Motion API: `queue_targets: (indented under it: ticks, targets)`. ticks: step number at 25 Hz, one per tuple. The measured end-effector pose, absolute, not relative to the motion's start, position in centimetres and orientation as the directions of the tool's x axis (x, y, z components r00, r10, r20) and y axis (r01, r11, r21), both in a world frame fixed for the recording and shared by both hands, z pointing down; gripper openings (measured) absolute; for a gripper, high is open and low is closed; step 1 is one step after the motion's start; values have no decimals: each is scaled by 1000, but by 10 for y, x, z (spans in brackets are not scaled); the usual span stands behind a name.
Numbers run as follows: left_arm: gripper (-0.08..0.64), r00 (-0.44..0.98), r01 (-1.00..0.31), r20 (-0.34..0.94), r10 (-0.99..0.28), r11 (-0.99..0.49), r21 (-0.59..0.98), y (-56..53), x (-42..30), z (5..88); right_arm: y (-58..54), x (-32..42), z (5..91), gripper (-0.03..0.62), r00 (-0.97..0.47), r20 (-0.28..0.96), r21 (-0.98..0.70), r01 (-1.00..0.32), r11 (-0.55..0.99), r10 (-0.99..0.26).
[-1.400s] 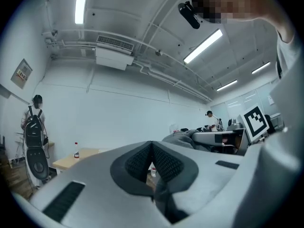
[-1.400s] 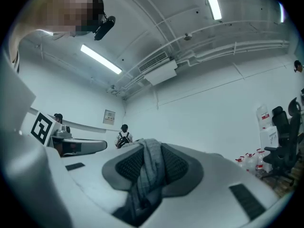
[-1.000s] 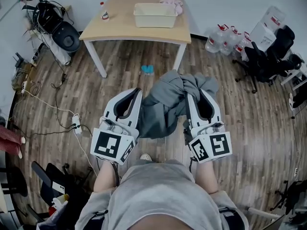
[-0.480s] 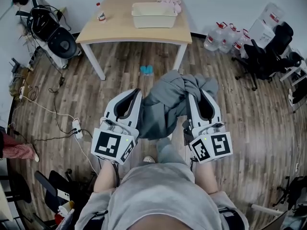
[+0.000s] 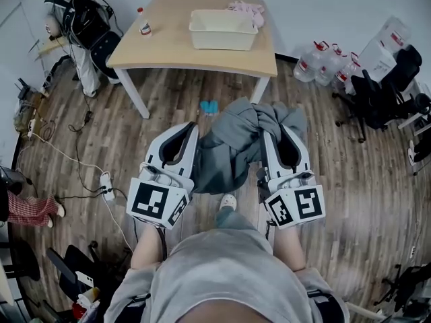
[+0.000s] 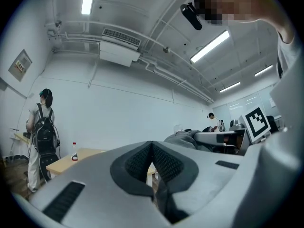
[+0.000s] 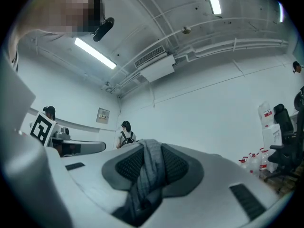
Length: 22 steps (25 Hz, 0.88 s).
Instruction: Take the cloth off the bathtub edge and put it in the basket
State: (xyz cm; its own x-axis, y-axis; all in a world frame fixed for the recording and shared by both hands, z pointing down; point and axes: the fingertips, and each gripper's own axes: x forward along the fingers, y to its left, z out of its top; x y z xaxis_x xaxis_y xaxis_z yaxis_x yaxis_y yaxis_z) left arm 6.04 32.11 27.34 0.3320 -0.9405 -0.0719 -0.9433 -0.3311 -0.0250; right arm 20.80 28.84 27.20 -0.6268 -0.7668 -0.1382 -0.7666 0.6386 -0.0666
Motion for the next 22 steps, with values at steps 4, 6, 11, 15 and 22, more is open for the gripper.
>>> queue_targets:
  ticks: [4,6,11,15,22]
  targets:
    - [15,313,-950,-84,-946,-312,-28,284,62,271,249,208,270,110,-642,-145,-56,-754,654,-753]
    - [14,305,-952,-88,-948,-304,-27,263,66,270,227,211,268,110,-649,-148,-53,-748,662,-746]
    - [15,282,-959,-93,-955,-281,-24,218,74,270,179,217,267,110,-670,-154,-49,-728,683,-726]
    - [14,267,-964,-100,-958,-266,-21,190,80,271,151,221,270,110,-687,-156,-50,-712,701,-709]
    - [15,254,-967,-84,-964,-253,-18,157,80,275,115,222,276,110,-692,-152,-63,-706,706,-706]
